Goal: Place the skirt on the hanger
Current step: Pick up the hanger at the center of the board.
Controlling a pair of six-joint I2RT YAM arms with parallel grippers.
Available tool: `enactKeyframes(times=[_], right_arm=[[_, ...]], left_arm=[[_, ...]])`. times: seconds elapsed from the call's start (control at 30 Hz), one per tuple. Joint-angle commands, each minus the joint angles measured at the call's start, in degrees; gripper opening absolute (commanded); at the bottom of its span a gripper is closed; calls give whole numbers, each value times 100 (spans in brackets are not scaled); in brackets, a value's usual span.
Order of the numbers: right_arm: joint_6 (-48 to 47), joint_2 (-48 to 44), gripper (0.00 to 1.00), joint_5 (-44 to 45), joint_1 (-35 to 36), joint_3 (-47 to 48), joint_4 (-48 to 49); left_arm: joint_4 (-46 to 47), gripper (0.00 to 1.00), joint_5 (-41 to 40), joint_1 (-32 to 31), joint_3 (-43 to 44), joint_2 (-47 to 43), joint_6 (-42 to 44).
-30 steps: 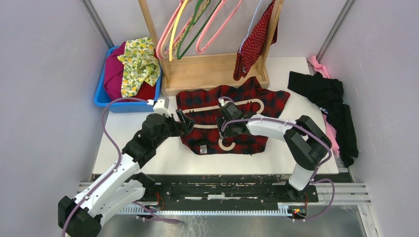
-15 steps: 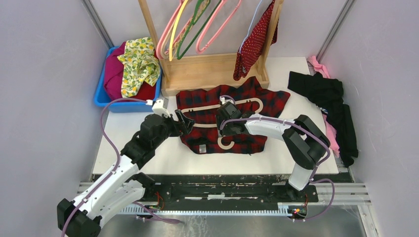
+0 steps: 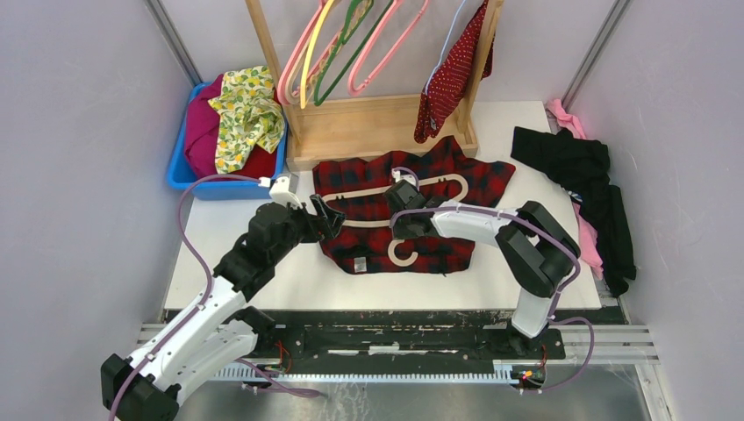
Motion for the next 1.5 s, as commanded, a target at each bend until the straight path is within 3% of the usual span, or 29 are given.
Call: enactKeyframes(times=[0.0, 0.23, 0.3, 0.53, 0.8, 1.47], right_arm=[[11, -28, 29, 217, -17, 247, -96], [-263, -580, 23, 210, -14, 318, -280], [-307, -808, 22, 165, -11, 314, -315], [-341, -1741, 19, -74, -10, 56, -276], [-597, -2333, 18, -380, -2, -23, -907], [-1430, -4094, 13, -931, 135, -530, -2263]], left_arm=[[160, 91, 87, -29, 4, -71, -197], [141, 93, 101, -31, 20, -2, -210], [140, 99, 87, -28, 22, -2, -214], [77, 99, 74, -29, 72, -65, -223], [-106, 99, 119, -30, 288, -177, -220], [-971, 99, 1248, -27, 1726, 96, 21]])
